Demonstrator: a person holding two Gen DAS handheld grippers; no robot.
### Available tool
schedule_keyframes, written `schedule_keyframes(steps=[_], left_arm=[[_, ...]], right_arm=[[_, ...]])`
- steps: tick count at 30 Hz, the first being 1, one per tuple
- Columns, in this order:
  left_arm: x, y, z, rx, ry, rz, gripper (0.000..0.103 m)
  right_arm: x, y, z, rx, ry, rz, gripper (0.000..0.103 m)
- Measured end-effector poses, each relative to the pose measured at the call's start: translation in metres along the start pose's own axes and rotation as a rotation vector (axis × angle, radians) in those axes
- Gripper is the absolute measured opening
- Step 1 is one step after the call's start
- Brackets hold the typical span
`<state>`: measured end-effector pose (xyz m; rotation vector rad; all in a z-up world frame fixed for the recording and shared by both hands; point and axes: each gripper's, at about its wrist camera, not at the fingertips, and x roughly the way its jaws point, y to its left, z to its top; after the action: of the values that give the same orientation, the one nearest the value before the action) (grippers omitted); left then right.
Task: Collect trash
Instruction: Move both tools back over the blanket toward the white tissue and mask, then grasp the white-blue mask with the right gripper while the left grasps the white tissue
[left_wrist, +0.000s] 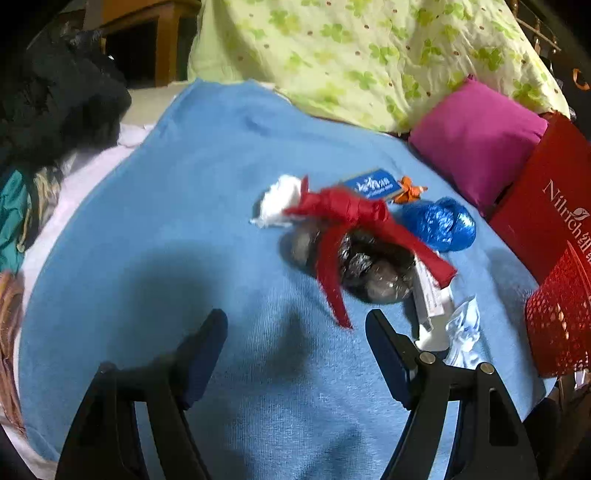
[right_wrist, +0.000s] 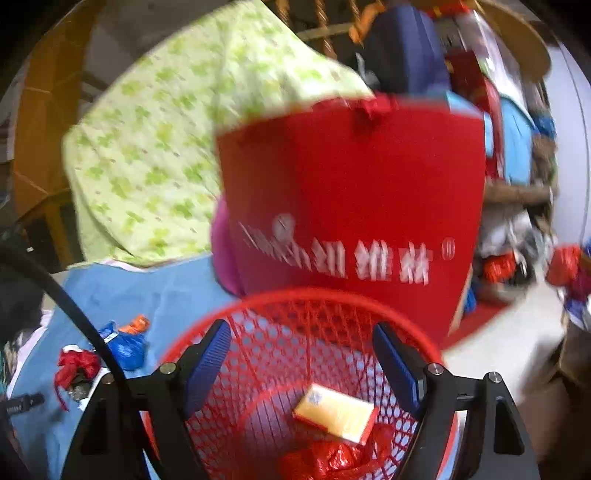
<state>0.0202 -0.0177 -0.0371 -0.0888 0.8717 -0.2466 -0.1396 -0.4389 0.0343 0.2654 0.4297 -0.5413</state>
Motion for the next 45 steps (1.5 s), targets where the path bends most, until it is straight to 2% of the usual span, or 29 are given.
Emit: schedule_keyframes(steps=[3, 5, 8, 11, 14, 16, 18, 19, 22, 25, 26, 28, 32, 35, 37, 39, 41, 45], left_arm=[[0.003, 0.001, 0.000, 0.009, 0.001, -0.023, 0.077], [0.003, 0.000, 0.000, 0.021, 0.000, -0.009, 0.077], [0.003, 0.003, 0.000, 0.007, 0.000, -0.028, 0.077], [0.003, 0.007, 0.001, -0.014, -0.001, -0.041, 0.077], [0.004, 0.006, 0.002, -0.024, 0.004, -0.061, 0.077], [0.003, 0.006, 0.002, -0.026, 0.003, -0.070, 0.077], [0.002, 0.006, 0.003, -0.041, -0.003, -0.075, 0.077], [0.001, 0.007, 0.004, -0.048, -0.004, -0.080, 0.077], [0.002, 0.013, 0.006, -0.084, -0.005, -0.094, 0.077], [0.005, 0.017, 0.008, -0.100, -0.004, -0.086, 0.077], [0.006, 0.018, 0.009, -0.102, -0.005, -0.086, 0.077], [0.007, 0.020, 0.012, -0.107, -0.010, -0.099, 0.077], [0.010, 0.020, 0.019, -0.109, -0.019, -0.131, 0.077], [0.012, 0.014, 0.036, -0.083, -0.046, -0.139, 0.077], [0.016, 0.009, 0.049, -0.053, -0.064, -0.125, 0.077], [0.028, 0.007, 0.066, -0.045, -0.067, -0.142, 0.077], [0.038, 0.008, 0.075, -0.050, -0.058, -0.166, 0.077], [0.060, 0.023, 0.093, -0.109, -0.045, -0.123, 0.077]], right_arm=[[0.000, -0.001, -0.009, 0.009, -0.042, 0.003, 0.081], [-0.010, 0.002, -0.009, -0.006, -0.083, -0.013, 0.082], [-0.024, 0.008, -0.004, -0.016, -0.087, 0.018, 0.082], [-0.058, 0.022, -0.001, -0.071, -0.158, 0.018, 0.082], [-0.086, 0.046, 0.000, -0.124, -0.191, 0.113, 0.082], [-0.098, 0.074, -0.004, -0.200, -0.189, 0.218, 0.082], [-0.096, 0.106, -0.013, -0.263, -0.115, 0.350, 0.082], [-0.087, 0.123, -0.021, -0.289, -0.045, 0.406, 0.082], [-0.048, 0.166, -0.052, -0.338, 0.163, 0.501, 0.082], [0.002, 0.194, -0.083, -0.315, 0.342, 0.558, 0.076], [0.017, 0.201, -0.093, -0.300, 0.396, 0.563, 0.070], [0.040, 0.212, -0.109, -0.286, 0.464, 0.552, 0.067], [0.077, 0.223, -0.127, -0.242, 0.563, 0.548, 0.063], [0.089, 0.226, -0.137, -0.224, 0.631, 0.575, 0.048], [0.092, 0.230, -0.138, -0.228, 0.619, 0.575, 0.042], [0.092, 0.230, -0.137, -0.213, 0.616, 0.580, 0.033], [0.090, 0.226, -0.136, -0.200, 0.612, 0.578, 0.030], [0.088, 0.217, -0.137, -0.188, 0.607, 0.569, 0.029]])
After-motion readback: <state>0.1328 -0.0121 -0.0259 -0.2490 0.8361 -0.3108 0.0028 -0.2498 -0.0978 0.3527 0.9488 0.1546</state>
